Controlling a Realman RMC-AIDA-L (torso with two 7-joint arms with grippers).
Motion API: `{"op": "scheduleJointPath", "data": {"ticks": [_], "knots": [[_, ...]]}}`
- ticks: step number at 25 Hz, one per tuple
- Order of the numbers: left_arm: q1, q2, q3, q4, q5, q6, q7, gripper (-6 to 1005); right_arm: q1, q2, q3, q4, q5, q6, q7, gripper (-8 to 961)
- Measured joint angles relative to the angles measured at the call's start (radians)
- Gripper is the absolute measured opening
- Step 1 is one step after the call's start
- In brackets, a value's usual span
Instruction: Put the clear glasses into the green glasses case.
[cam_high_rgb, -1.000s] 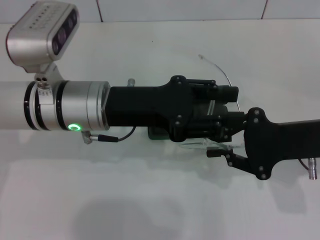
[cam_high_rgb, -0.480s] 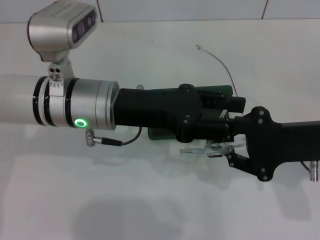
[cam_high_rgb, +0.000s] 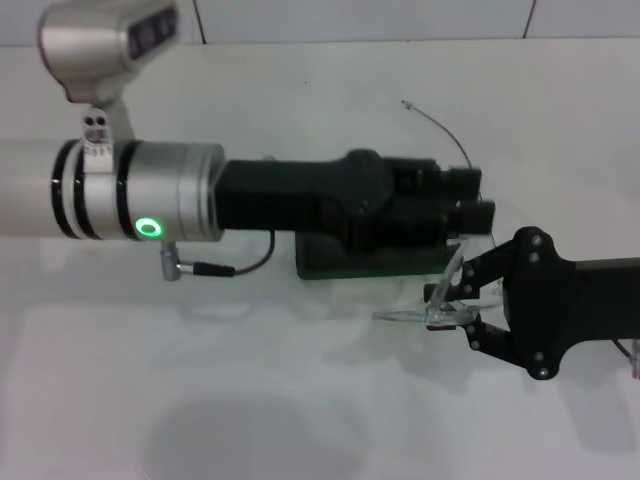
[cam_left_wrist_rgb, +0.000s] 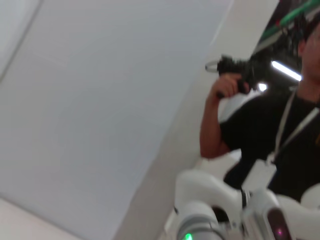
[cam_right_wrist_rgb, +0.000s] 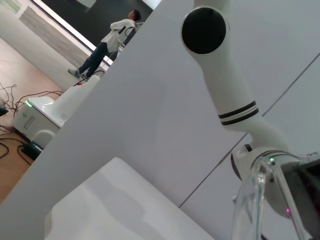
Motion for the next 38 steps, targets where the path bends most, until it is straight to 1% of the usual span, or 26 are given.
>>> {"op": "scheduleJointPath", "data": {"ticks": [4,5,8,10,12,14,15,16,18,20,23,25,27,29,33,38], "knots": [[0.025,0.008,-0.053,0.013,-0.004,0.006,0.019,562,-0.010,-0.004,0.025,0.008,0.000,-0.033,-0.001,124],[0.039,0.014,-0.071,0.015,-0.002,0.005,0.032,562,-0.010,-0.004,0.025,0.008,0.000,-0.033,-0.001,124],[0.084,0.031,-0.118,0.013,0.005,-0.018,0.099,563,-0.011,-0.004,0.030,0.017,0.010,-0.096,-0.001,124],[0.122,0.044,-0.135,0.011,0.011,-0.064,0.163,563,-0.005,-0.002,0.030,0.029,0.028,-0.144,-0.001,124],[0.146,0.045,-0.136,0.011,0.011,-0.113,0.223,564,0.004,0.000,0.021,0.036,0.047,-0.181,-0.001,124],[0.165,0.030,-0.137,0.011,0.010,-0.160,0.315,564,0.030,0.003,-0.015,0.058,0.083,-0.212,0.000,124],[0.169,0.015,-0.137,0.010,0.012,-0.185,0.373,564,0.064,0.004,-0.058,0.092,0.123,-0.224,0.001,124],[0.170,0.006,-0.136,0.008,0.013,-0.202,0.407,565,0.073,0.004,-0.069,0.101,0.131,-0.225,0.002,124],[0.164,-0.016,-0.131,-0.008,0.007,-0.242,0.487,565,0.127,0.005,-0.120,0.160,0.173,-0.217,0.004,124],[0.132,-0.025,-0.113,-0.073,-0.031,-0.261,0.556,566,0.190,0.007,-0.168,0.229,0.205,-0.195,0.006,124],[0.056,-0.023,-0.068,-0.205,-0.129,-0.259,0.646,566,0.285,0.007,-0.260,0.344,0.280,-0.146,0.010,124],[0.036,-0.024,-0.054,-0.240,-0.178,-0.255,0.694,567,0.320,0.007,-0.315,0.395,0.332,-0.112,0.012,124],[0.037,-0.026,-0.052,-0.245,-0.208,-0.245,0.724,567,0.334,0.007,-0.355,0.413,0.369,-0.071,0.022,124],[0.043,-0.026,-0.052,-0.247,-0.235,-0.223,0.742,568,0.333,0.007,-0.375,0.410,0.385,-0.046,0.036,124],[0.053,-0.024,-0.051,-0.249,-0.277,-0.170,0.769,569,0.326,0.007,-0.383,0.412,0.416,0.001,0.069,124],[0.052,-0.024,-0.050,-0.244,-0.280,-0.139,0.781,570,0.319,0.007,-0.385,0.417,0.433,0.076,0.091,124]]}}
